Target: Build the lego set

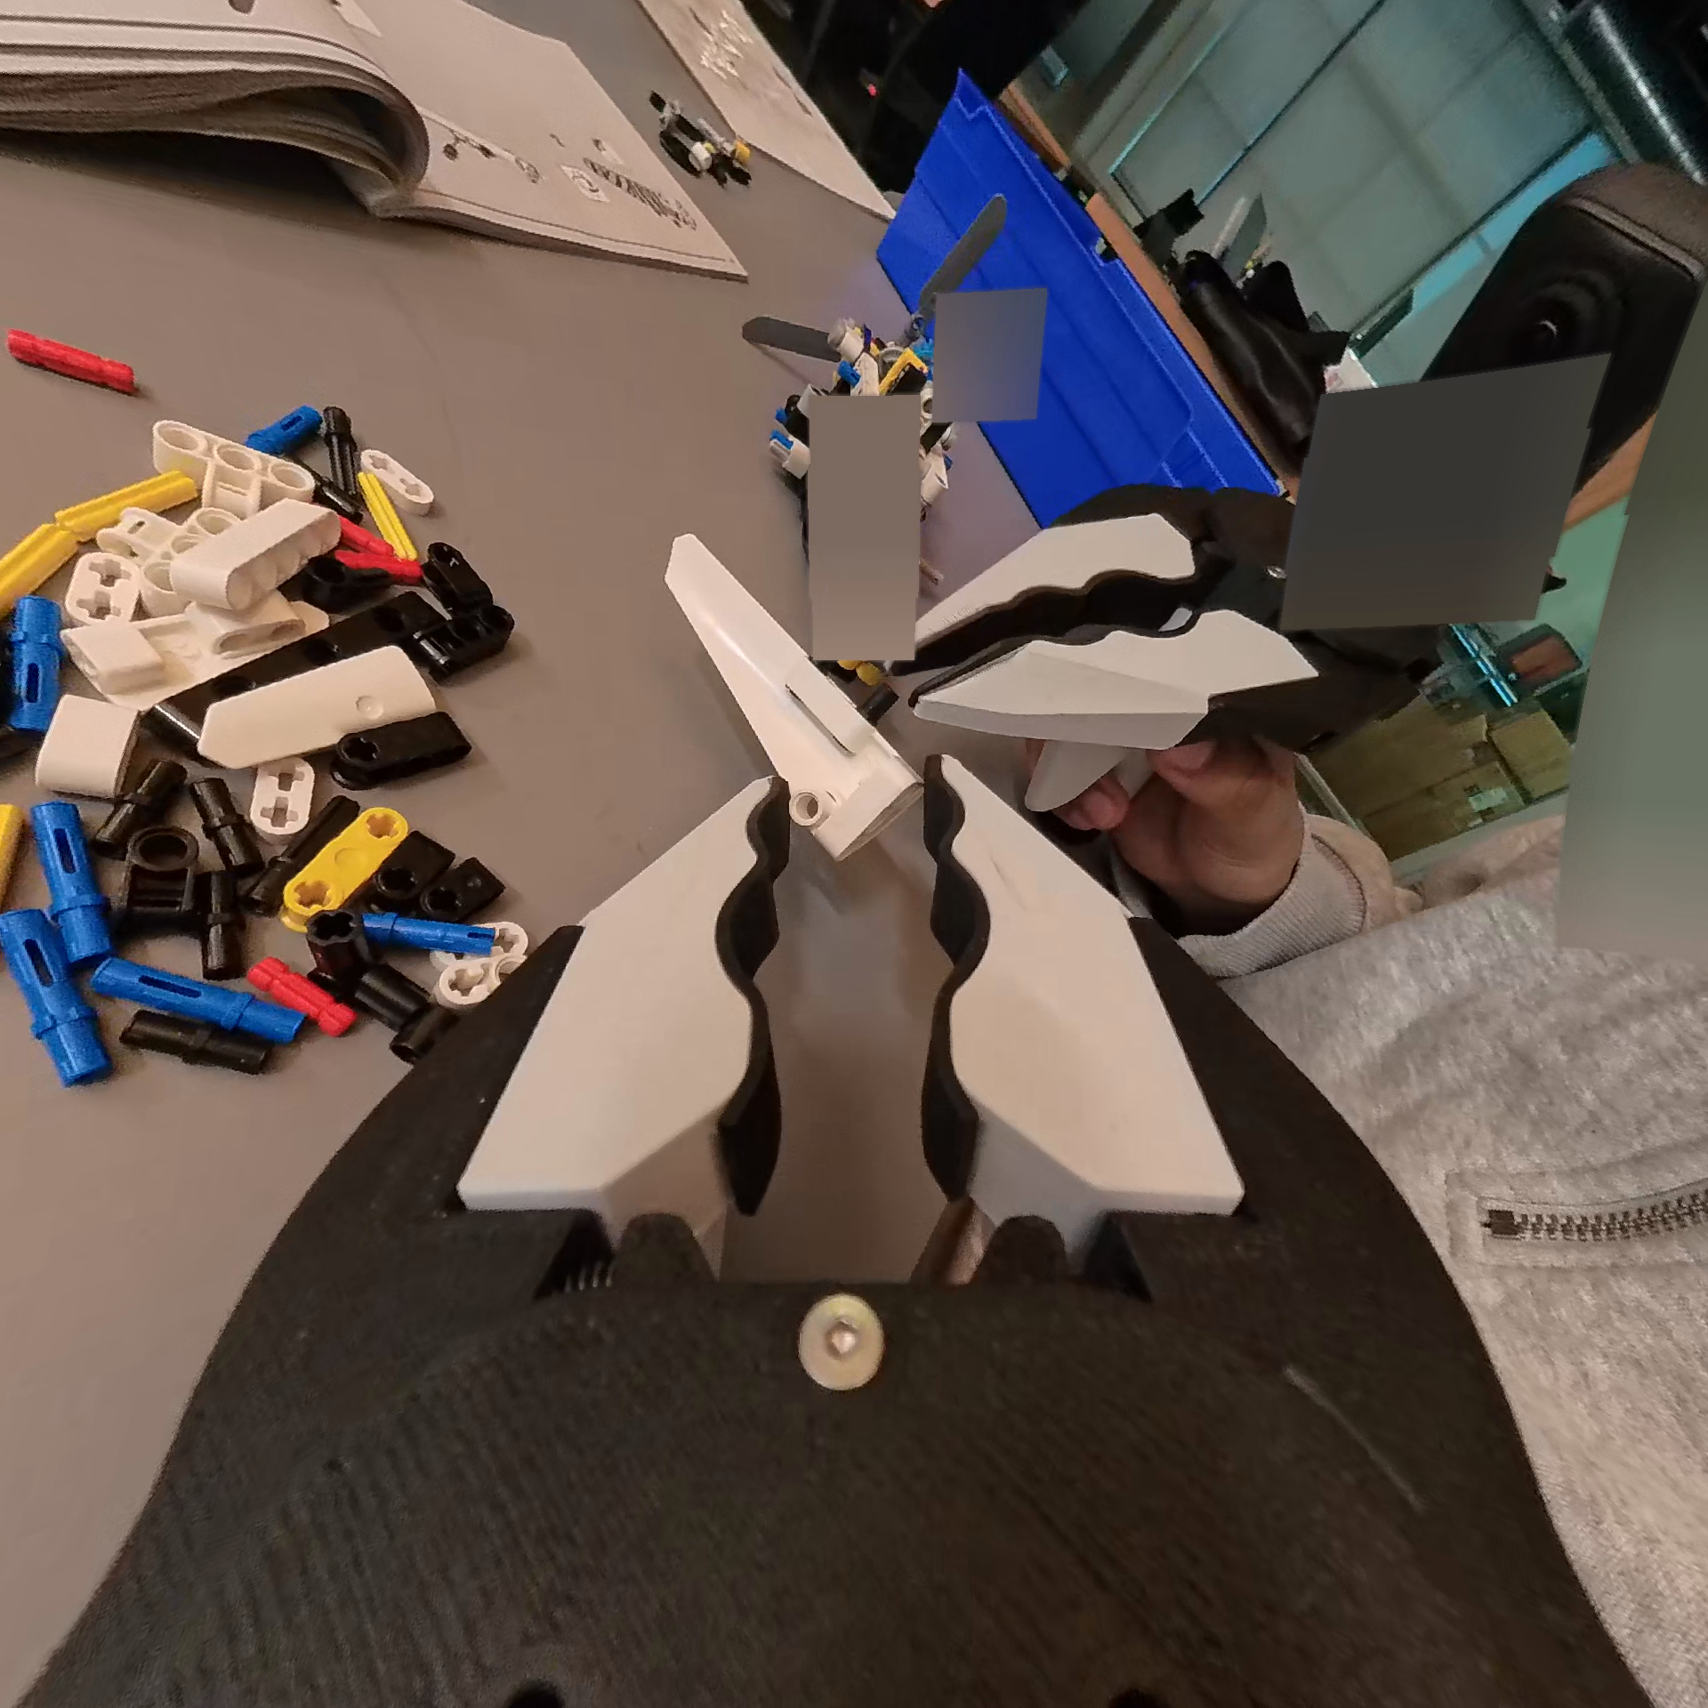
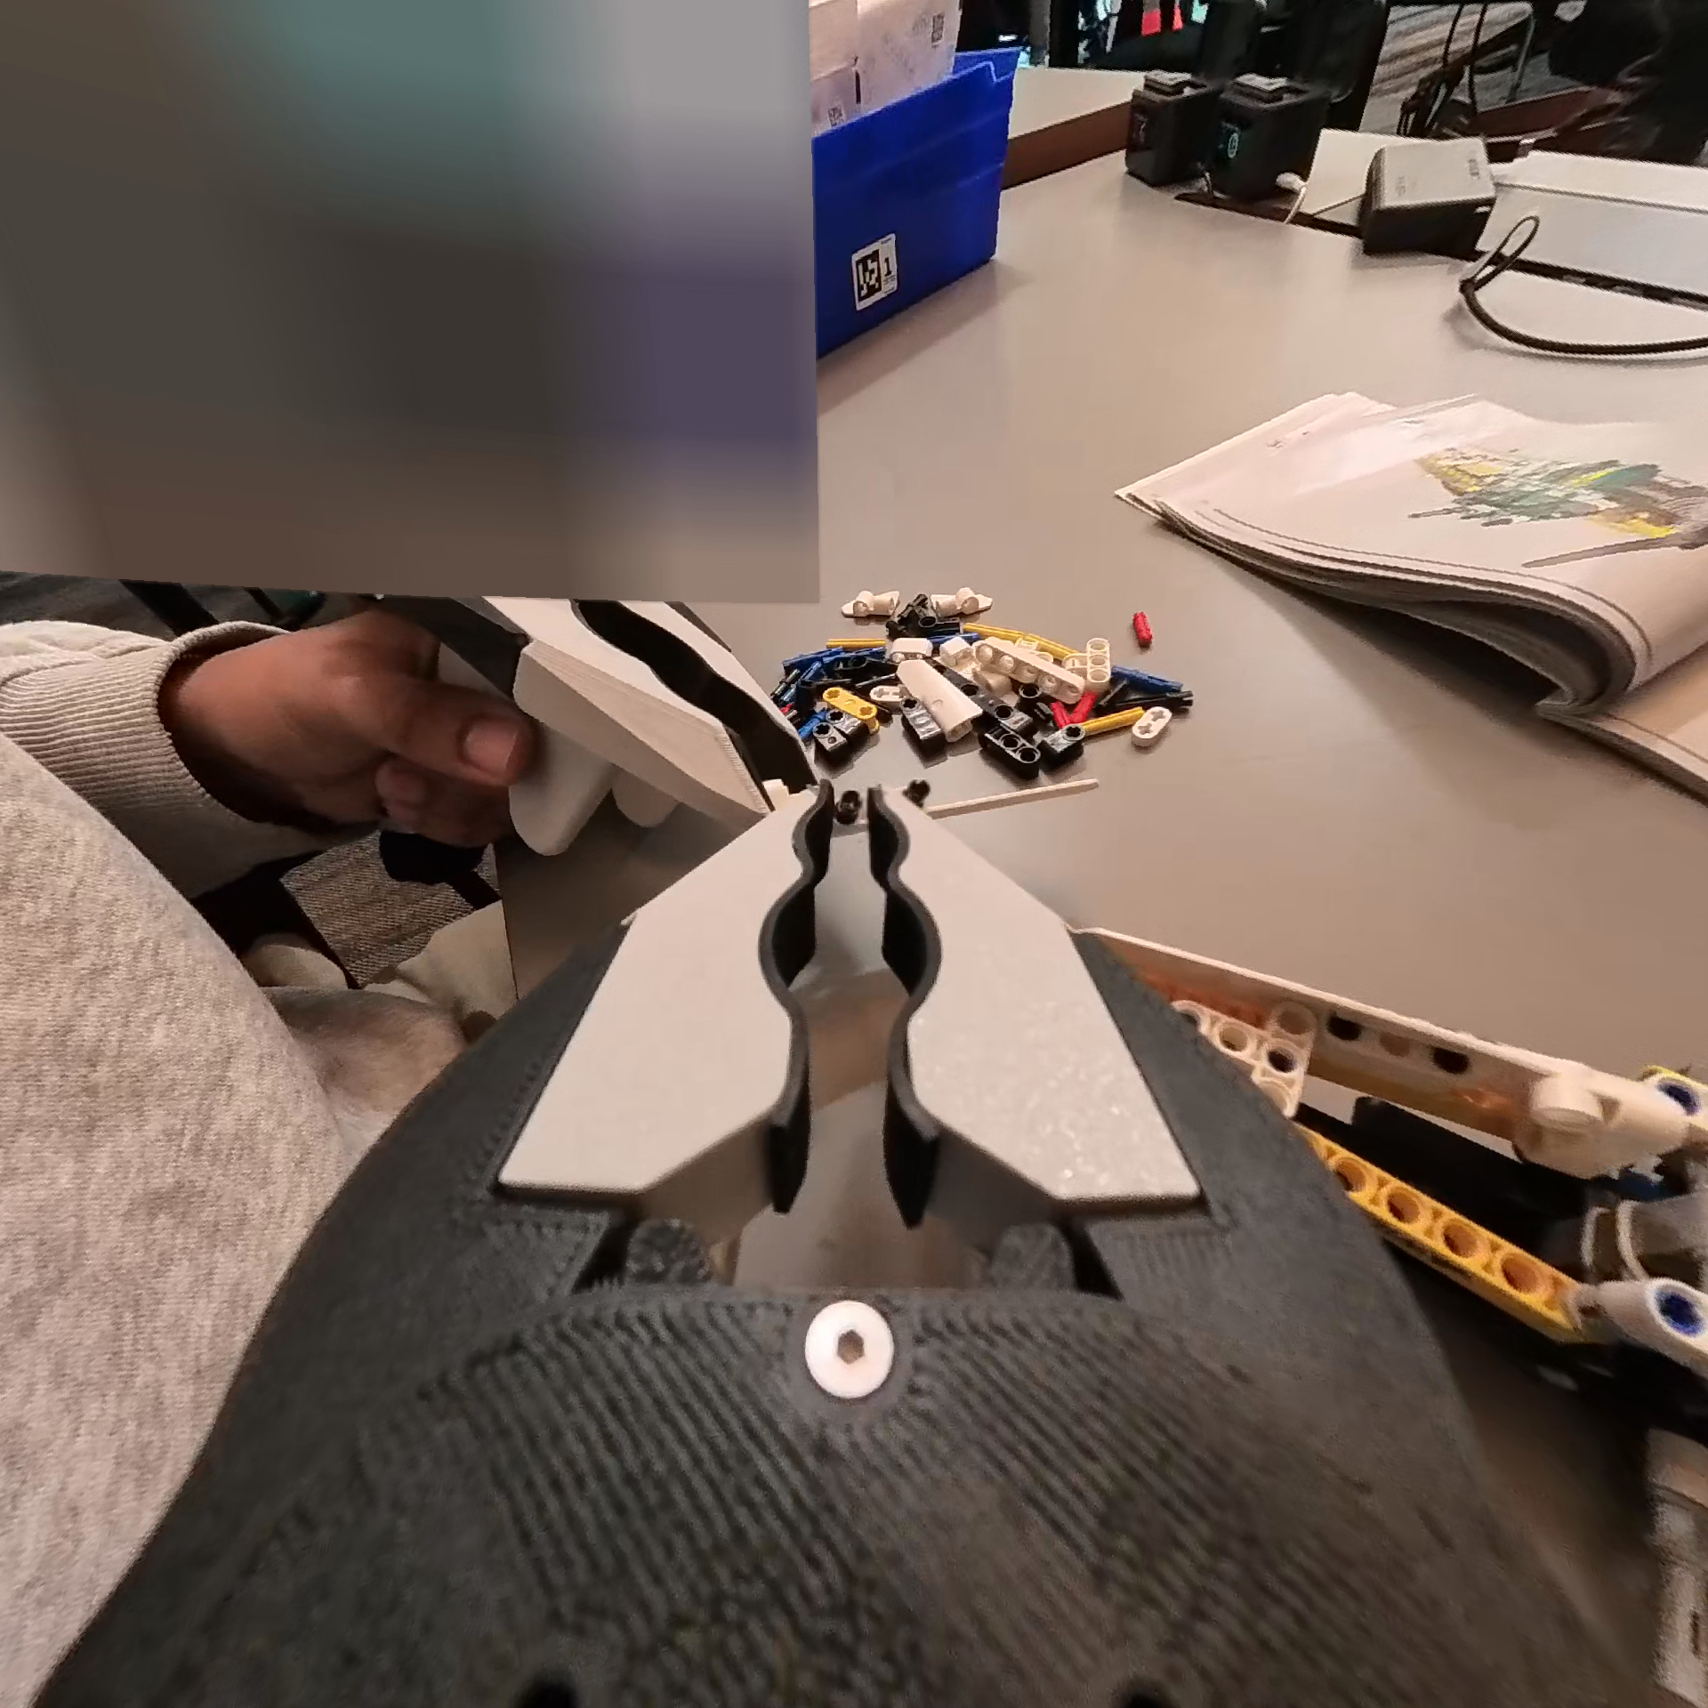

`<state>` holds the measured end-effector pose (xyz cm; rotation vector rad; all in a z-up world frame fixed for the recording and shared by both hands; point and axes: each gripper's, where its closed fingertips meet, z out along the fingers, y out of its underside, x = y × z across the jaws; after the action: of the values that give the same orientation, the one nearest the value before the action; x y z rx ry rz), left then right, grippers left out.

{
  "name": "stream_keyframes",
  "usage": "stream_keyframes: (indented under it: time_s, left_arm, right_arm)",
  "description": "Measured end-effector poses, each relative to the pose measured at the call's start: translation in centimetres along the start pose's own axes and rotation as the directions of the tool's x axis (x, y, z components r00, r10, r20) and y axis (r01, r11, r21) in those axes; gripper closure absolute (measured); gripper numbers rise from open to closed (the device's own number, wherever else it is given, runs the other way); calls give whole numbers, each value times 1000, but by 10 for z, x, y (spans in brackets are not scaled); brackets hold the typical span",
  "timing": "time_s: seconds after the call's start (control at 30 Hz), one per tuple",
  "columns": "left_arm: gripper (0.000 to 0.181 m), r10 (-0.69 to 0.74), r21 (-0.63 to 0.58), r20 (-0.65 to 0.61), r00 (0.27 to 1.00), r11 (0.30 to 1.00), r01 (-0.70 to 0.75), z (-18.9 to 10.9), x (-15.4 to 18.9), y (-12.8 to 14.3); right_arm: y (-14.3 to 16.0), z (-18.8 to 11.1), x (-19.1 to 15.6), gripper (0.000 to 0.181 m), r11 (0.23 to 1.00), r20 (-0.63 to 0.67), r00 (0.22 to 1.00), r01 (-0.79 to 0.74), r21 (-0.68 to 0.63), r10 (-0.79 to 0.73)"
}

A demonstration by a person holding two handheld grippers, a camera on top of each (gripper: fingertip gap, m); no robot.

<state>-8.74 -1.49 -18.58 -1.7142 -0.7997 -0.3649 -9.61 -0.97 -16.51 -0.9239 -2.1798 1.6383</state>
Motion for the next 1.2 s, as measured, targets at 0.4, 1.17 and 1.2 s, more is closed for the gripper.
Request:
stream_keyframes:
  time_s: [0.4, 1.17, 1.2]
  left_arm:
    - [151, -2, -3, -1, 1000, 1000, 2, 0, 0, 0]
    - [151, -8, -9, 6, 1000, 1000, 8, 1, -1, 1]
    - [151, -9, -10, 6, 1000, 1000, 9, 1, -1, 1]
  right_arm:
    - [-1, -1, -2, 172, 1000, 25, 1000, -6, 8, 6]
    - [-2, -3, -5, 171, 1000, 61, 998, -17, 18, 16]
    - [-2, -3, -5, 170, 1000, 62, 998, -18, 17, 17]
